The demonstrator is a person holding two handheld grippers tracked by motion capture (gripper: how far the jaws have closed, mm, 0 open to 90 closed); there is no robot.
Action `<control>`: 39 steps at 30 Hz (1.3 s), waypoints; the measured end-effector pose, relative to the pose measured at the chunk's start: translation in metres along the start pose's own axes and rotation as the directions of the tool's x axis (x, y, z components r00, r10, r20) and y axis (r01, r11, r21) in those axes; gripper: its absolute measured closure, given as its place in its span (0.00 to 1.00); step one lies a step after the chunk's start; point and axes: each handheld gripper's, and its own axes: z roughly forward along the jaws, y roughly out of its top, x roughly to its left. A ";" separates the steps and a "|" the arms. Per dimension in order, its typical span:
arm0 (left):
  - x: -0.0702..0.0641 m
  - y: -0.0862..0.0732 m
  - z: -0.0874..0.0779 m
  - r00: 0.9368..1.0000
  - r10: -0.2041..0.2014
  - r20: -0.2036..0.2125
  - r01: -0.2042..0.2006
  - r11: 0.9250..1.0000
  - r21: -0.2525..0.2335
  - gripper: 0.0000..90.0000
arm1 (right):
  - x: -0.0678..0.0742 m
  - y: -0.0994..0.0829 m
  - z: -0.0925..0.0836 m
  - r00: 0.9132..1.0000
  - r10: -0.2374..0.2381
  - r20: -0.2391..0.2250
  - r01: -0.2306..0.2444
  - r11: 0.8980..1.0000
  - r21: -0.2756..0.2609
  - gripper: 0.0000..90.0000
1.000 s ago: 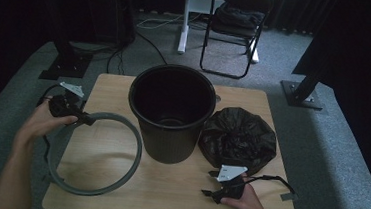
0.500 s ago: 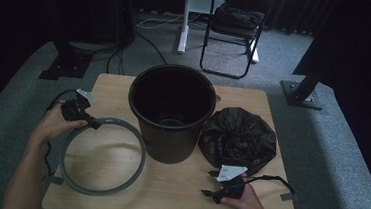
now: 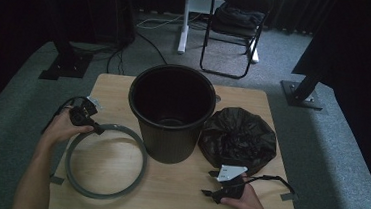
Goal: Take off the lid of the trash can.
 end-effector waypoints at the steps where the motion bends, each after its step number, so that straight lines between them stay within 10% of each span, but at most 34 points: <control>1: 0.001 0.000 0.003 1.000 -0.005 -0.005 0.006 1.000 0.011 0.84 | 0.000 0.000 0.000 1.000 0.000 0.000 0.000 1.000 0.000 0.29; 20: 0.004 -0.002 0.025 0.997 -0.038 -0.065 0.039 0.999 0.008 0.77 | 0.000 0.000 0.000 1.000 0.000 0.000 0.000 1.000 0.000 0.29; 32: -0.016 -0.001 0.023 0.994 -0.037 -0.098 0.027 0.994 -0.104 0.34 | 0.000 0.000 0.000 1.000 -0.002 0.001 0.002 1.000 -0.001 0.29; 39: -0.032 -0.005 0.024 0.991 -0.011 -0.131 -0.010 0.987 -0.160 0.31 | 0.000 0.000 0.000 1.000 0.002 0.000 -0.002 1.000 -0.002 0.29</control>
